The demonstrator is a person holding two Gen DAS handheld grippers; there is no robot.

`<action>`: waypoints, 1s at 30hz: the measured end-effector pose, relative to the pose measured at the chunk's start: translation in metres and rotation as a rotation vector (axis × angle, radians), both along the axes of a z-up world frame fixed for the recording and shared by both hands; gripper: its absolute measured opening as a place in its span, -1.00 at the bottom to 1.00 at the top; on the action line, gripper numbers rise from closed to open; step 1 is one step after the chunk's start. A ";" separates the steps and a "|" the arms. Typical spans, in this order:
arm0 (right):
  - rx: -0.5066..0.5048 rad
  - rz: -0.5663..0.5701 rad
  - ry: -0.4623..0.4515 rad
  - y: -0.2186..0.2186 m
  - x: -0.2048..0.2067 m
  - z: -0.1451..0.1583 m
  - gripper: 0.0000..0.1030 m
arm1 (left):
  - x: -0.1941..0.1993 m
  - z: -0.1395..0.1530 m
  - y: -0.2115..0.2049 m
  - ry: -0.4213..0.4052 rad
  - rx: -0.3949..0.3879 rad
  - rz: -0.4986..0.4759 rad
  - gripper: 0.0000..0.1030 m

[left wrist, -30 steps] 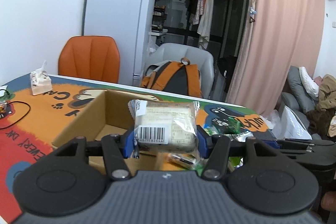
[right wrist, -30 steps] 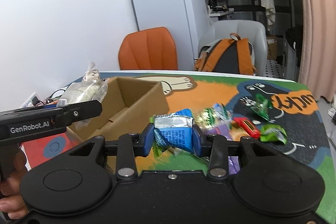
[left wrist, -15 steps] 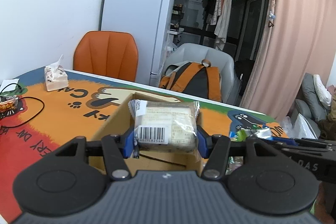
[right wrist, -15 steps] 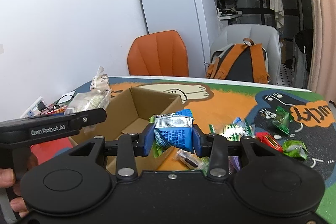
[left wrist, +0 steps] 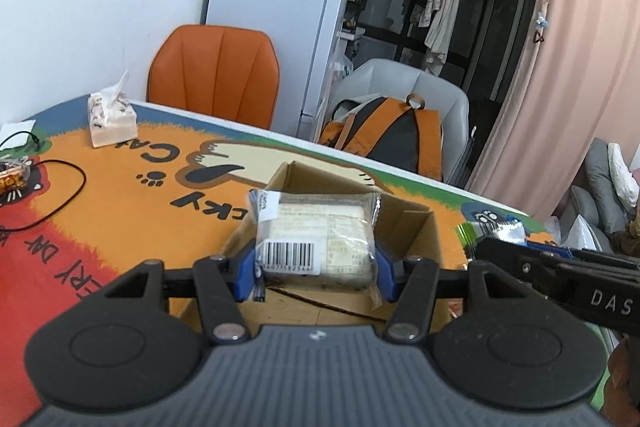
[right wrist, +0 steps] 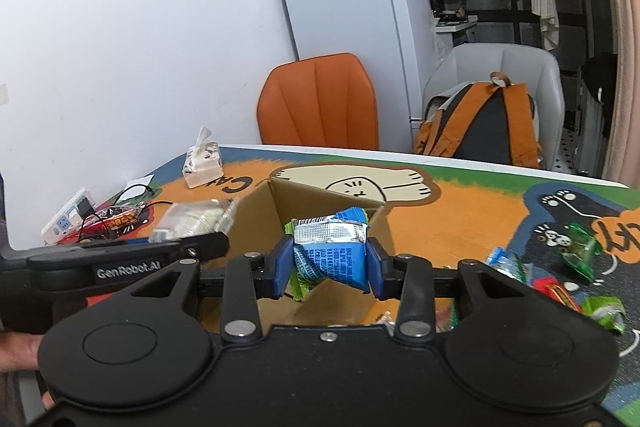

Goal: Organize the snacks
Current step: 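Carry both snacks over the cardboard box and open both tools to drop them, then withdraw both tools from the box back toward the snack pile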

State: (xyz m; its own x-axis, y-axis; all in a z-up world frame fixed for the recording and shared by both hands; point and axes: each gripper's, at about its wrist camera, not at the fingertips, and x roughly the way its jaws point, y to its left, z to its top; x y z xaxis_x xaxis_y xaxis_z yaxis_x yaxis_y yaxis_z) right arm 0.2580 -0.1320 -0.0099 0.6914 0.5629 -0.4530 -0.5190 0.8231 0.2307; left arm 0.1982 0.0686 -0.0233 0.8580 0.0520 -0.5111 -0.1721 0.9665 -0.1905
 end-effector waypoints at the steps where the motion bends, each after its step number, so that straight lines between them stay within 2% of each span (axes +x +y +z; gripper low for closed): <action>1: -0.001 0.003 0.005 0.003 0.003 -0.001 -0.25 | 0.003 -0.001 0.002 0.009 -0.004 -0.001 0.10; 12: -0.002 0.075 0.064 0.039 0.019 -0.017 -0.24 | 0.009 -0.019 0.018 0.088 -0.032 0.015 0.12; 14: -0.008 0.096 0.076 0.046 0.021 -0.020 -0.17 | 0.006 -0.021 0.018 0.097 -0.023 0.025 0.13; 19: 0.010 0.104 0.098 0.053 0.025 -0.024 -0.16 | -0.004 -0.022 0.021 0.100 -0.008 0.056 0.17; 24: 0.024 0.127 0.098 0.058 0.023 -0.024 -0.04 | -0.017 -0.022 0.018 0.101 0.011 0.080 0.17; 27: 0.037 0.142 0.108 0.062 0.020 -0.021 0.06 | -0.023 -0.021 0.018 0.109 0.014 0.101 0.24; 29: 0.045 0.141 0.097 0.062 0.015 -0.017 0.22 | -0.027 -0.020 0.021 0.102 -0.013 0.110 0.32; 30: 0.051 0.143 0.086 0.061 0.010 -0.014 0.36 | -0.029 -0.019 0.023 0.103 -0.025 0.117 0.34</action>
State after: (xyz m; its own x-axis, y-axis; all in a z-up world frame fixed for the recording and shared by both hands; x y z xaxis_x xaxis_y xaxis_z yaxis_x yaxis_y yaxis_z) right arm 0.2685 -0.0714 -0.0236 0.5627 0.6763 -0.4753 -0.6062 0.7286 0.3190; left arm 0.1689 0.0911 -0.0423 0.7896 0.1347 -0.5987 -0.3030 0.9340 -0.1894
